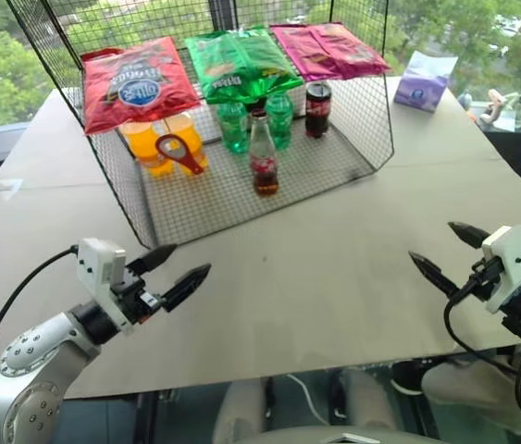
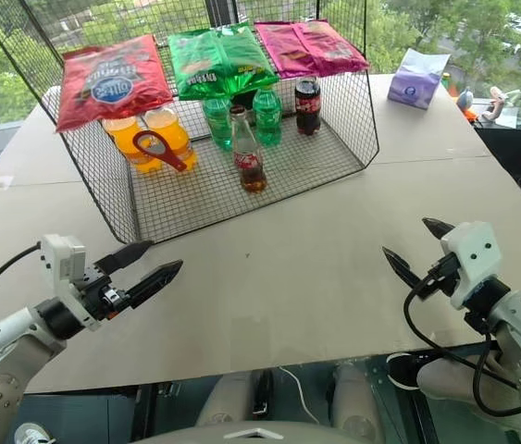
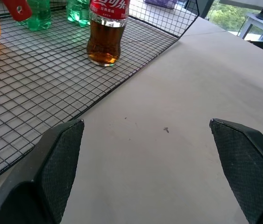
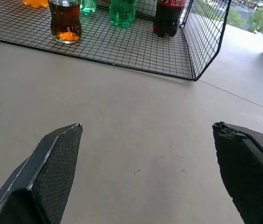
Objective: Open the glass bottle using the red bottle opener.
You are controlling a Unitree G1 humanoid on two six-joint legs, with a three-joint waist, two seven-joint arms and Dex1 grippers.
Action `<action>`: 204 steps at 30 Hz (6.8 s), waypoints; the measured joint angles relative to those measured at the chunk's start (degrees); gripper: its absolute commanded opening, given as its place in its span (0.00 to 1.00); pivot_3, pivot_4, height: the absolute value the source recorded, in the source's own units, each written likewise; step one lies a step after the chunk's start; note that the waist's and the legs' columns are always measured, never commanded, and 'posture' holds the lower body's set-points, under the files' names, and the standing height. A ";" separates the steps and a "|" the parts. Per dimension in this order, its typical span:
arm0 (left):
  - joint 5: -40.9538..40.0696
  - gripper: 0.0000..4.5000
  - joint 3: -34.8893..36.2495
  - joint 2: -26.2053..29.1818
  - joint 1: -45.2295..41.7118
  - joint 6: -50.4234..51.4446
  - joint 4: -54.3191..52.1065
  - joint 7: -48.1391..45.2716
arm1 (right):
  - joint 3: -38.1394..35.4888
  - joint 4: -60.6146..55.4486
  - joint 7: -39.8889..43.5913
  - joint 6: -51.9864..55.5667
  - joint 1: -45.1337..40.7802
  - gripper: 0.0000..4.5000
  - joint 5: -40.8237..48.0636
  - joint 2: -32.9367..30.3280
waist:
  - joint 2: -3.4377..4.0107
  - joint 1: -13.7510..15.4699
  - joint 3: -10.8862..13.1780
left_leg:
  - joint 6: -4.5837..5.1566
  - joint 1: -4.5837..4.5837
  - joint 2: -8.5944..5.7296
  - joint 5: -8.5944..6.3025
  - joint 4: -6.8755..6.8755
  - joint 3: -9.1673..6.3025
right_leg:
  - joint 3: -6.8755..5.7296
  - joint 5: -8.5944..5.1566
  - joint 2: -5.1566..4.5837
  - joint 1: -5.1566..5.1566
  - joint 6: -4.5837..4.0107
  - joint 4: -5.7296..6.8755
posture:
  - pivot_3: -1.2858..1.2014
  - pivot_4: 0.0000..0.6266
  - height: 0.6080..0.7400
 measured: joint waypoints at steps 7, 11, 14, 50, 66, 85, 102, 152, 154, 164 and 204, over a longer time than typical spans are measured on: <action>-0.13 0.99 -1.93 -3.01 -6.68 0.08 -0.57 4.77 | 4.46 -0.73 -2.83 0.32 -7.17 1.00 -0.43 2.04 | -0.01 0.00 0.05 | -0.01 0.04 0.01 0.02 0.11 -0.01 | 0.04 0.03 0.07 0.04 0.01 0.07 | 0.52 0.24 1.00; 0.35 0.99 -3.39 -3.67 -7.95 0.44 -0.61 7.20 | 4.66 -0.61 -2.80 0.09 -8.13 1.00 -0.16 2.57 | -0.02 0.02 0.05 | -0.01 0.00 -0.03 0.02 0.09 0.02 | 0.10 0.06 0.07 0.03 -0.06 0.04 | 0.52 0.24 1.00; 1.52 0.99 -4.53 -5.80 -11.01 0.61 -0.67 11.52 | 4.57 -0.74 -2.79 -2.66 -10.34 1.00 0.88 4.87 | -0.06 0.02 0.08 | 0.00 -0.01 -0.04 0.02 0.08 0.03 | 0.11 0.07 0.11 0.04 -0.08 0.04 | 0.52 0.24 1.00; 17.30 0.99 -10.61 -12.03 -41.78 7.32 17.25 35.21 | 11.43 -9.60 2.18 -5.37 -14.85 1.00 11.77 2.80 | -0.33 0.06 0.21 | -0.06 0.05 -0.05 0.07 0.14 -0.01 | 0.21 0.21 0.36 0.24 -0.12 0.05 | 0.52 0.24 1.00; 22.57 0.01 -12.05 -12.69 -44.24 0.79 24.29 29.12 | 11.37 -10.45 -0.37 -6.10 -12.32 1.00 10.21 3.01 | -0.36 0.05 0.22 | -0.06 0.05 -0.04 0.07 0.15 -0.01 | 0.21 0.30 0.38 0.24 0.02 0.05 | 0.52 0.24 1.00; 1.99 0.01 -6.31 -1.18 -35.47 12.90 15.66 5.19 | 13.21 -12.05 -7.87 10.82 -14.88 1.00 9.83 -4.46 | -0.37 -0.10 0.24 | -0.06 0.04 -0.02 0.07 0.16 0.02 | 0.24 0.17 0.33 0.22 -0.20 0.05 | 0.52 0.24 1.00; -30.32 0.01 -7.64 2.24 -41.75 34.31 16.97 -0.91 | 21.70 8.60 -5.64 36.58 -39.35 1.00 42.72 4.36 | -0.50 -0.11 0.36 | -0.10 -0.02 -0.03 0.11 0.24 -0.13 | 0.58 0.30 0.70 0.23 -0.04 0.08 | 0.52 0.24 1.00; -17.86 0.00 -17.60 7.41 -39.80 28.62 11.67 -18.60 | 27.06 17.60 4.61 48.27 -49.52 0.68 38.06 10.85 | -0.46 -0.14 0.41 | -0.11 -0.05 0.03 0.11 0.16 -0.11 | 0.80 0.20 0.90 0.12 -0.21 0.09 | 0.52 0.24 1.00; -17.84 0.00 -17.60 6.90 -39.81 28.49 11.70 -18.22 | 27.01 17.59 4.61 48.76 -49.52 0.68 38.24 10.80 | -0.46 -0.13 0.41 | -0.11 -0.05 0.03 0.11 0.16 -0.11 | 0.80 0.20 0.90 0.12 -0.21 0.09 | 0.52 0.24 1.00; -20.94 0.00 -15.93 3.56 -39.43 28.64 11.62 -11.45 | 20.59 17.00 -3.13 50.24 -44.75 0.68 44.02 13.40 | -0.46 -0.27 0.42 | -0.11 -0.06 0.03 0.11 0.15 -0.10 | 0.82 0.27 0.90 0.11 -0.09 0.08 | 0.52 0.24 1.00; -10.20 0.98 -10.06 -1.21 -31.49 14.91 4.70 6.86 | 13.10 12.00 -13.65 44.52 -36.67 0.00 49.50 10.09 | -0.47 0.01 0.43 | -0.12 -0.06 -0.01 0.11 0.07 0.00 | 1.01 0.19 0.93 0.06 -0.25 0.05 | 0.52 0.24 1.00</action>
